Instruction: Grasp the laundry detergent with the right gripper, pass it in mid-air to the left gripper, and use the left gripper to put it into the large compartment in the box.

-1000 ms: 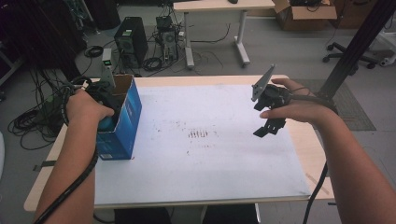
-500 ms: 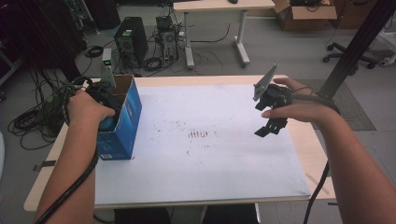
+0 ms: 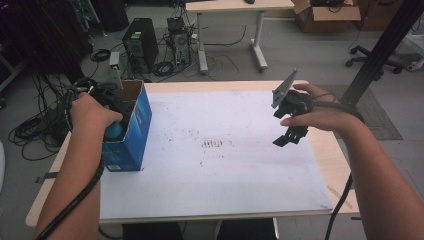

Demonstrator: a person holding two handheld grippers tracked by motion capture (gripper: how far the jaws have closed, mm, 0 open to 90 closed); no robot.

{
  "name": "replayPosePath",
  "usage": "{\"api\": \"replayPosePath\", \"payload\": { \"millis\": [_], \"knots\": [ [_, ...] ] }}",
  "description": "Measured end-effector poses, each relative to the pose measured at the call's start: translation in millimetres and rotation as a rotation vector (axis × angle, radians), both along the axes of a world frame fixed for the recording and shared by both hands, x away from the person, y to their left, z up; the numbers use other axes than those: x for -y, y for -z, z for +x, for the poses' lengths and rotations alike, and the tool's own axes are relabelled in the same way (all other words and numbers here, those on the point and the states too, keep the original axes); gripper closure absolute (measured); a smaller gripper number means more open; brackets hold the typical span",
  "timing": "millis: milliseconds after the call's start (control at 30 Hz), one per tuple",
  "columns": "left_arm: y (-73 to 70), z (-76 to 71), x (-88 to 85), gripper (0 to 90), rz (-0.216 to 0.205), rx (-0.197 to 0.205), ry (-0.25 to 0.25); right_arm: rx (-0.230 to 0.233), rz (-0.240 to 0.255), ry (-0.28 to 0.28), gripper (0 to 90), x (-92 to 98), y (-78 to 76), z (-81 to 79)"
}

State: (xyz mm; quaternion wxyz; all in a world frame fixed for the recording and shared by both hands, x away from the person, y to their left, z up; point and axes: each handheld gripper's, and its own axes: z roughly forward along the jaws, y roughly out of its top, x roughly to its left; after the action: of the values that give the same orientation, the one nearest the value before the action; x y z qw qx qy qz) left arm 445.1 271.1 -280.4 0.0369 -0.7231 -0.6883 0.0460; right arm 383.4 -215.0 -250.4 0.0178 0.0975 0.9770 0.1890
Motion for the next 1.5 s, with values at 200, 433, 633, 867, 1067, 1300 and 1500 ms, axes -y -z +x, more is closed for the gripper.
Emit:
{"api": "replayPosePath", "payload": {
  "millis": [200,433,633,867,1067,1300,1500],
  "knots": [
    [-12.2,-2.3,0.8,26.1,0.007,0.025,0.008,0.001,0.007,0.001,3.2,0.7,-0.5,-0.8],
    [-20.5,-4.7,1.9,25.0,0.01,0.031,0.015,0.001,0.011,0.002,3.4,2.3,-0.4,-1.8],
    [-32.7,-7.9,4.6,20.3,0.009,0.055,0.037,-0.001,0.011,0.0,3.5,3.3,-0.7,-2.4],
    [-52.2,-13.7,20.5,14.4,0.022,0.067,0.148,-0.005,0.011,-0.001,3.4,2.9,-0.8,-2.8],
    [-64.8,-18.3,35.4,9.8,0.033,0.077,0.229,-0.01,0.011,-0.002,3.5,2.0,0.8,-2.3],
    [-76.3,-21.0,48.1,4.8,0.042,0.078,0.305,-0.008,0.009,-0.004,3.5,0.3,-1.1,-3.4],
    [-89.0,-24.8,68.2,0.2,0.049,0.1,0.408,-0.008,0.019,-0.006,3.4,0.9,-3.3,-5.4]
  ]
}}
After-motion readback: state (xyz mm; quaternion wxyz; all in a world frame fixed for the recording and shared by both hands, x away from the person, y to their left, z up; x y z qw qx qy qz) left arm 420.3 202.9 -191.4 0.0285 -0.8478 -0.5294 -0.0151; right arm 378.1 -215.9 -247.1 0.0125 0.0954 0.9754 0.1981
